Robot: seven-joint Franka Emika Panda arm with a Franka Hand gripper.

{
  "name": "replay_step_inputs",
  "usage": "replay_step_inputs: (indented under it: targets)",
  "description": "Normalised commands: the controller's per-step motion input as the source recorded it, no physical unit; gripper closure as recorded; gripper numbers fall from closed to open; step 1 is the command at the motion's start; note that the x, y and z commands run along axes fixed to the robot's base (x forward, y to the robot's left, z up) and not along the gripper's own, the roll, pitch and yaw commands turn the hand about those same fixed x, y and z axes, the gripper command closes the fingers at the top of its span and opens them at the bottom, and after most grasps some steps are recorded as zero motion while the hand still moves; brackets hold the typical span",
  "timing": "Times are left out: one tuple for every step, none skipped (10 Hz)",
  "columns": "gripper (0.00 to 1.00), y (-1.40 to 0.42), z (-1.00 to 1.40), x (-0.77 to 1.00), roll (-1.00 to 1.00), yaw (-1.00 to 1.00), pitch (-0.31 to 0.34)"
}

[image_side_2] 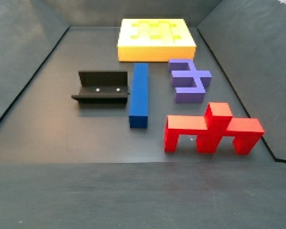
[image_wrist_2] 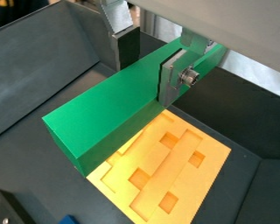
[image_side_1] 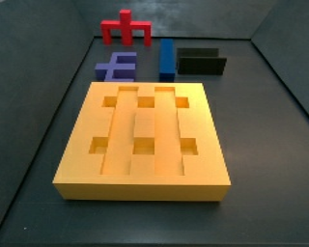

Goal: Pick up the green object. Move up. Move to above the board. Insert the green object.
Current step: Move to above the board, then insert the green object.

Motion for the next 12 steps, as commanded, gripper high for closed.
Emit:
replay_step_inputs:
  targets:
    - [1.00, -0.02, 0.02, 0.07, 0.04, 0.22, 0.166]
    - [1.00, 0.00, 0.00, 0.00, -0.01, 0.00, 0.000]
    - [1.00, 0.07, -0.35, -0.02, -0.34, 0.00, -0.076]
    - [1.00, 0.12, -0.48, -0.09, -0.34, 0.00, -0.079]
    - [1.00, 0.17, -0.56, -0.08, -0.31, 0.00, -0.051]
    - [1.00, 0.07, -0.70, -0.10, -0.24, 0.03, -0.031]
    - [1.00, -0.02, -0.89, -0.16, -0.12, 0.07, -0.011]
    - [1.00, -0.31, -1.00, -0.16, 0.00, 0.10, 0.000]
    - [1.00, -0.39, -1.00, -0.17, 0.00, 0.08, 0.000]
    - [1.00, -0.42, -1.00, -0.18, 0.00, 0.05, 0.000]
    - [1.00, -0.35, -1.00, -0.14, -0.03, 0.04, 0.000]
    - [1.00, -0.13, -0.96, -0.05, -0.08, 0.03, 0.000]
